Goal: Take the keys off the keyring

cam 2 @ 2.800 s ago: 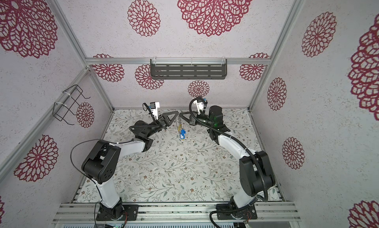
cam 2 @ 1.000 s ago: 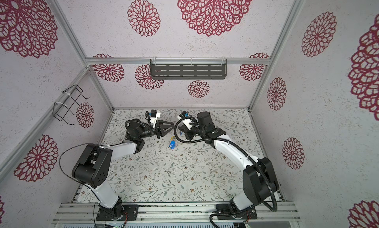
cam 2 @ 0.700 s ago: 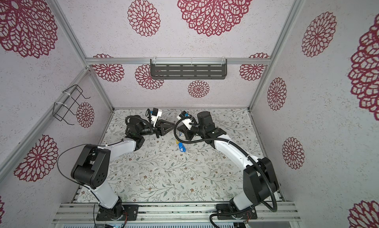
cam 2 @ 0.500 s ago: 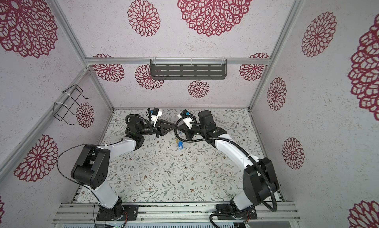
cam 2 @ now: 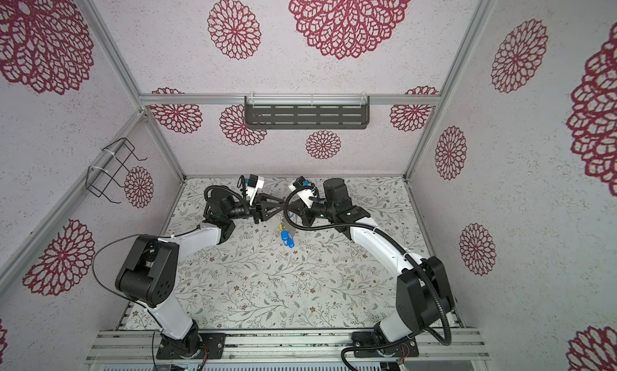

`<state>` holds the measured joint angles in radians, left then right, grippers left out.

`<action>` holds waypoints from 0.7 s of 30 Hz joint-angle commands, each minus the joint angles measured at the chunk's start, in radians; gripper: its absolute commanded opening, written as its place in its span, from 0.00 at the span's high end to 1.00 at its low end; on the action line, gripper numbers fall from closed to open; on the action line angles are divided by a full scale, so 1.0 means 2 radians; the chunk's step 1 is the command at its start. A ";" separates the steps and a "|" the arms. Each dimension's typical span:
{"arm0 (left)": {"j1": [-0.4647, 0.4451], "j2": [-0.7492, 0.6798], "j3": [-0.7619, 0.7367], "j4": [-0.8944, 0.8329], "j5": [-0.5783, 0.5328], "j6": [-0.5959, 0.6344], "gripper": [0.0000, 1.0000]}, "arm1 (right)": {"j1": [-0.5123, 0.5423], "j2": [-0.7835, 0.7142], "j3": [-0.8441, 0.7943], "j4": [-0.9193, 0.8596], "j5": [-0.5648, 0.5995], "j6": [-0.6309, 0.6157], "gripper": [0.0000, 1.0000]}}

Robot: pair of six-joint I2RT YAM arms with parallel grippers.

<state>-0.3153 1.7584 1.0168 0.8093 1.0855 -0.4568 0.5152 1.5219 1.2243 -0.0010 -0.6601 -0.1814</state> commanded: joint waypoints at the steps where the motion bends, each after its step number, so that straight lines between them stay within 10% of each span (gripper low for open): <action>1: 0.005 -0.003 0.011 0.010 -0.002 0.008 0.63 | -0.003 -0.016 0.016 0.027 -0.020 0.012 1.00; 21: 0.006 0.022 0.007 0.116 0.016 -0.082 0.67 | -0.006 -0.011 0.018 0.046 -0.029 0.029 1.00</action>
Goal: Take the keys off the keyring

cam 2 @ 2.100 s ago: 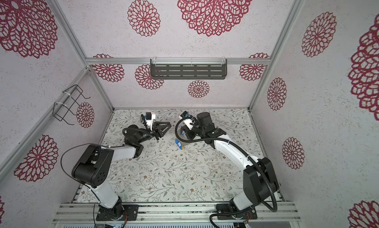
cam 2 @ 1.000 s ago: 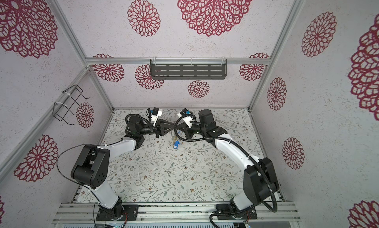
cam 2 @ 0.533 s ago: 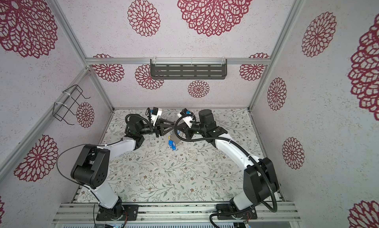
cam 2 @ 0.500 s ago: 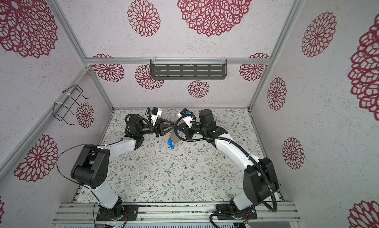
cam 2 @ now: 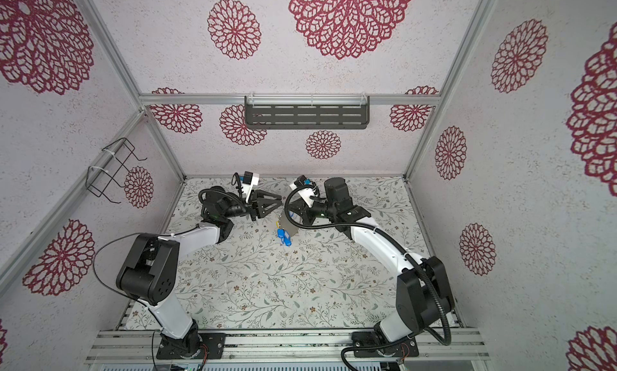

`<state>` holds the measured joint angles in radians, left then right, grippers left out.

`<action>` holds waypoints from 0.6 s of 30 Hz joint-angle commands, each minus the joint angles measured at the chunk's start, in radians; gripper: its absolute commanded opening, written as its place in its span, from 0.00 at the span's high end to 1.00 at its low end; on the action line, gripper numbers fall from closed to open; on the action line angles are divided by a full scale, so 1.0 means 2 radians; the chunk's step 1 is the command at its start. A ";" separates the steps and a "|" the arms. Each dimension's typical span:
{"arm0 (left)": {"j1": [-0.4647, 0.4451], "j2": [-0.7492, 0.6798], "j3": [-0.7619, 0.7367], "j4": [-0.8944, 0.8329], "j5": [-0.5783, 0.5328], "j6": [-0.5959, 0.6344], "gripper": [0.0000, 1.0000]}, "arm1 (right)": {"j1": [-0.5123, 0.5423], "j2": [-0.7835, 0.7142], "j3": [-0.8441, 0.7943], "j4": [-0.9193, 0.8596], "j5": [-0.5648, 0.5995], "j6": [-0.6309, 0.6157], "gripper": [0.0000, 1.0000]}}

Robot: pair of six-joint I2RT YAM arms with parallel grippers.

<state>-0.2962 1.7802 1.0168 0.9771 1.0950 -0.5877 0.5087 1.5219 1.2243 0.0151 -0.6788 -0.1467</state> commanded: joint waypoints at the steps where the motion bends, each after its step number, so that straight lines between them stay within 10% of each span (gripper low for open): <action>1: -0.005 0.013 0.008 0.033 0.012 -0.018 0.68 | -0.003 -0.010 0.019 0.038 -0.020 0.013 1.00; 18: -0.016 0.023 0.015 0.038 0.017 -0.027 0.87 | -0.002 -0.009 0.021 0.042 -0.023 0.018 1.00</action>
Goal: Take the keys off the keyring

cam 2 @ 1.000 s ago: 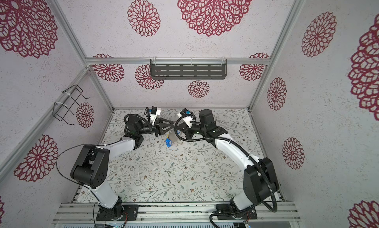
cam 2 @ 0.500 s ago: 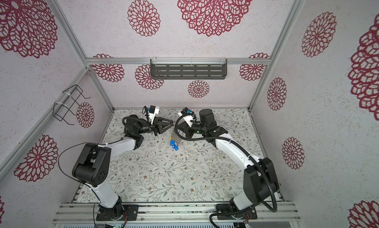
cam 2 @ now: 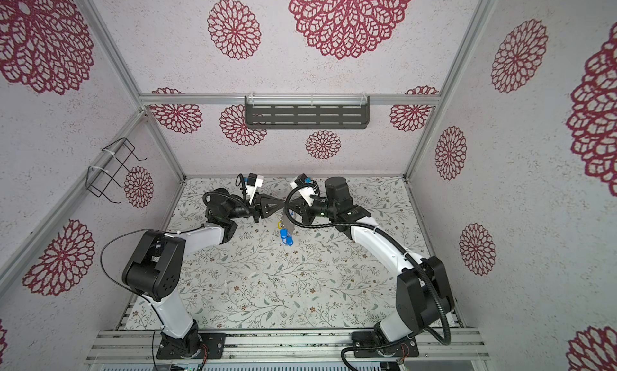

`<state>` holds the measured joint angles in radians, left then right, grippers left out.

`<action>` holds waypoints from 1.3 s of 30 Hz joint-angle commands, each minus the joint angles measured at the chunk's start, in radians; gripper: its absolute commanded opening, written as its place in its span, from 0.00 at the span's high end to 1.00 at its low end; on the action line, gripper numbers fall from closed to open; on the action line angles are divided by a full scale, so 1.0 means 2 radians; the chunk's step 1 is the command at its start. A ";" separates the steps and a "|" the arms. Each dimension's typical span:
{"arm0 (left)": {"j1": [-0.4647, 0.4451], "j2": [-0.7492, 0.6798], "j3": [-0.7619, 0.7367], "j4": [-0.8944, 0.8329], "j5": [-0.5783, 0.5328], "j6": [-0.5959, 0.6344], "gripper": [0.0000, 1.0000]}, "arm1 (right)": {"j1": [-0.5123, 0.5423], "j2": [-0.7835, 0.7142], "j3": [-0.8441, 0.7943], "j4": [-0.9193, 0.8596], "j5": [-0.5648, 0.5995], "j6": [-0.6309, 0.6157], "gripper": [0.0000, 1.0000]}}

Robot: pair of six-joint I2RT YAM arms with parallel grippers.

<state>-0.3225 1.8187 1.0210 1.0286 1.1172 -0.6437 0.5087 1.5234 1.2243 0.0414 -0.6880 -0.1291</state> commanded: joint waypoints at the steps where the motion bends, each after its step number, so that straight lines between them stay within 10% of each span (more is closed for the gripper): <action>1: -0.002 0.004 0.014 0.013 0.005 -0.001 0.87 | -0.002 -0.009 0.021 0.028 -0.018 0.009 1.00; 17: -0.003 0.003 0.011 0.048 0.001 -0.031 1.00 | -0.002 -0.017 0.010 0.039 -0.001 0.018 1.00; 23: -0.001 0.007 0.013 0.078 -0.009 -0.066 1.00 | -0.004 -0.050 -0.033 0.070 0.081 0.002 0.59; 39: -0.001 0.013 0.034 0.083 -0.004 -0.079 1.00 | -0.001 -0.036 -0.053 0.096 0.058 0.021 0.53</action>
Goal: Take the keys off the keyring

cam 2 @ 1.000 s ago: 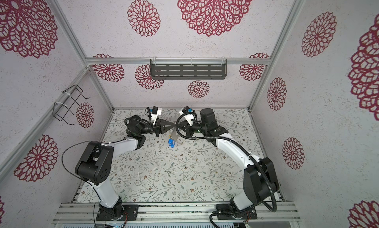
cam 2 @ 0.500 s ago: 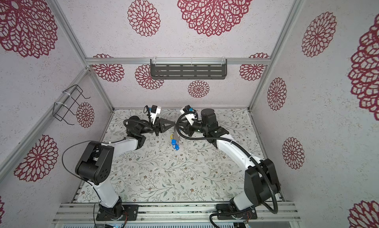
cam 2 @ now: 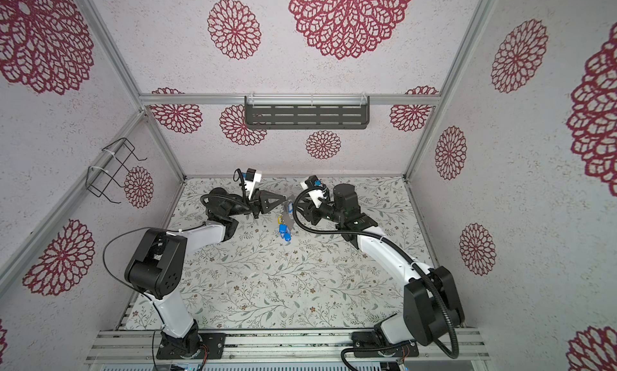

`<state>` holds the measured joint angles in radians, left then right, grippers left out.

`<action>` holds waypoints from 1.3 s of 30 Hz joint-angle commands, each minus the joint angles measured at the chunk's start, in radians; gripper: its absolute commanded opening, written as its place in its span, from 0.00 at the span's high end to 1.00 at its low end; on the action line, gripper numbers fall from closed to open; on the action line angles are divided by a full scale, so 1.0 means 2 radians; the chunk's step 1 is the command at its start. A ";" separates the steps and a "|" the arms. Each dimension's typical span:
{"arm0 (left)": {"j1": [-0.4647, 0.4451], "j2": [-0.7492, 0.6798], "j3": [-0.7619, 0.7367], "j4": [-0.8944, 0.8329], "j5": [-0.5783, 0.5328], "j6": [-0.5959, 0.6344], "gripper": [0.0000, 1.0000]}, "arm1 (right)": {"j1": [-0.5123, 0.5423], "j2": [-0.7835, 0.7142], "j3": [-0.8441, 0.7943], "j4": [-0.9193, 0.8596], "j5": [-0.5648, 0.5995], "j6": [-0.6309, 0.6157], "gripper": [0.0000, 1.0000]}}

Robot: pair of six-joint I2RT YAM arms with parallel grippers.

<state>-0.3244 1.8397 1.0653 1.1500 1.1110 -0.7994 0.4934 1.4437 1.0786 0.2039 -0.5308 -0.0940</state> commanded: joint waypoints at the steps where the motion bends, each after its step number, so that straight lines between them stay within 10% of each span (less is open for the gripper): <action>1: 0.000 0.002 0.012 0.022 -0.001 -0.001 1.00 | 0.008 0.006 0.021 0.012 -0.024 0.004 0.52; 17: -0.002 0.001 0.014 0.032 -0.001 -0.001 1.00 | 0.012 0.038 0.053 0.021 0.011 -0.008 0.41; 39: 0.000 -0.002 0.010 0.046 -0.025 -0.039 1.00 | 0.023 0.047 0.054 0.015 0.043 -0.009 0.65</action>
<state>-0.3237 1.8397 1.0668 1.1927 1.0676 -0.8700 0.5335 1.5372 1.1557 0.2119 -0.4660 -0.1036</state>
